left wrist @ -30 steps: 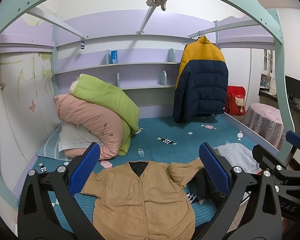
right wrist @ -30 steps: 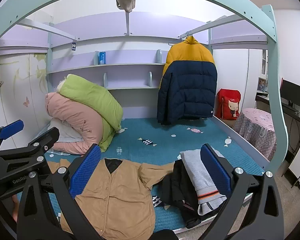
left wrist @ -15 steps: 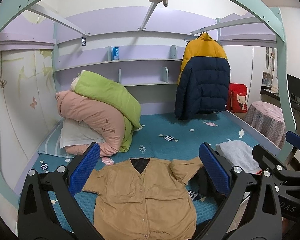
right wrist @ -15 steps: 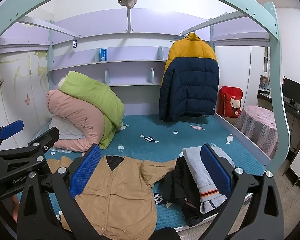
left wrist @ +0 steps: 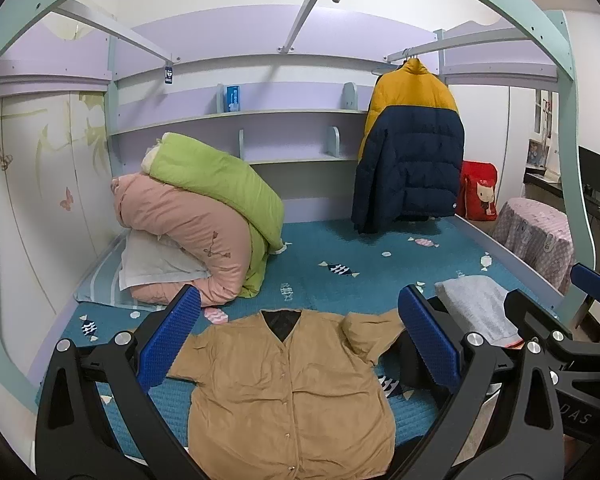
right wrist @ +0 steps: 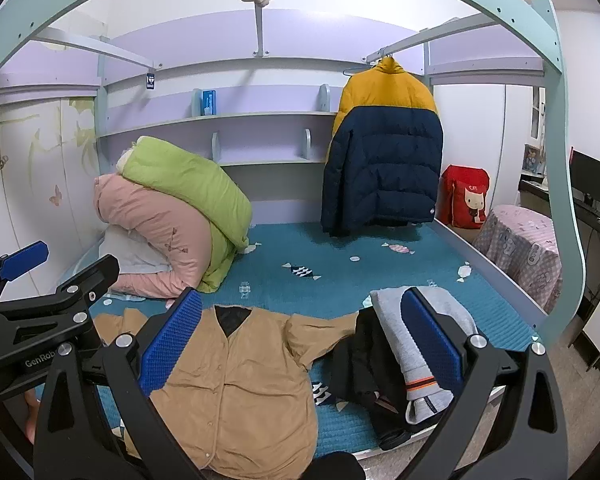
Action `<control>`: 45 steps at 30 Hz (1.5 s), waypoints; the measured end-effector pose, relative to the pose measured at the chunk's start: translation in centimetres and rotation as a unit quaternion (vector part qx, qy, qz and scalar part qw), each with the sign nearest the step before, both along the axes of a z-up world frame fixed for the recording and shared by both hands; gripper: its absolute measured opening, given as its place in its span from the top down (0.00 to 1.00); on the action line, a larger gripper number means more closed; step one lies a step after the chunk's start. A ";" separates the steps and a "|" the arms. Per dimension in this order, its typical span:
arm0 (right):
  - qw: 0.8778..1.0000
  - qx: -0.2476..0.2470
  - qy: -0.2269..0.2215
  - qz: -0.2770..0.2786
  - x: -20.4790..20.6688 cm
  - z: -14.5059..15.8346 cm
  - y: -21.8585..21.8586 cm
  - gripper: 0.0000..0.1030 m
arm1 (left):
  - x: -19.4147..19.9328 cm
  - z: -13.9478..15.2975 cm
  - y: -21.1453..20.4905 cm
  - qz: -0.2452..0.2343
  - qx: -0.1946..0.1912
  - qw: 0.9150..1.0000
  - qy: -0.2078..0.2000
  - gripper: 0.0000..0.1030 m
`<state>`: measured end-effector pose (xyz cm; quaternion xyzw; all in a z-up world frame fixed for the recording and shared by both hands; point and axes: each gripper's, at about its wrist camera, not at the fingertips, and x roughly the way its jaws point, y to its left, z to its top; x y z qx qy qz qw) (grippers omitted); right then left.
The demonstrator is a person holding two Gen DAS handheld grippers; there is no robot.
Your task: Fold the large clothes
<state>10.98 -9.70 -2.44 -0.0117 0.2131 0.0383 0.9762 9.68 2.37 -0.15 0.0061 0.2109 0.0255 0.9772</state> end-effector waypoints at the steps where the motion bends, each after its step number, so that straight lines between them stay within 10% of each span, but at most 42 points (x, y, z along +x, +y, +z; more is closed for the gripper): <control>1: 1.000 0.000 0.001 0.000 0.1 0.0 0.1 0.07 | 0.1 -0.1 0.1 0.001 0.000 1.000 0.002 0.05; 13: 0.999 0.002 0.043 0.013 3.3 -2.6 1.1 0.07 | 3.4 -2.7 1.2 0.013 -0.001 0.999 0.044 0.05; 21: 0.992 0.012 0.124 0.027 8.2 -8.3 3.1 0.07 | 8.8 -9.4 3.8 0.030 -0.013 0.991 0.129 0.05; 36: 0.934 0.049 0.336 0.114 18.3 -26.1 12.2 0.07 | 16.4 -31.4 18.7 0.094 -0.092 0.936 0.326 0.05; 45: 0.920 0.023 0.372 0.124 23.2 -33.9 16.1 0.07 | 18.7 -37.9 37.1 0.210 -0.195 0.907 0.310 0.05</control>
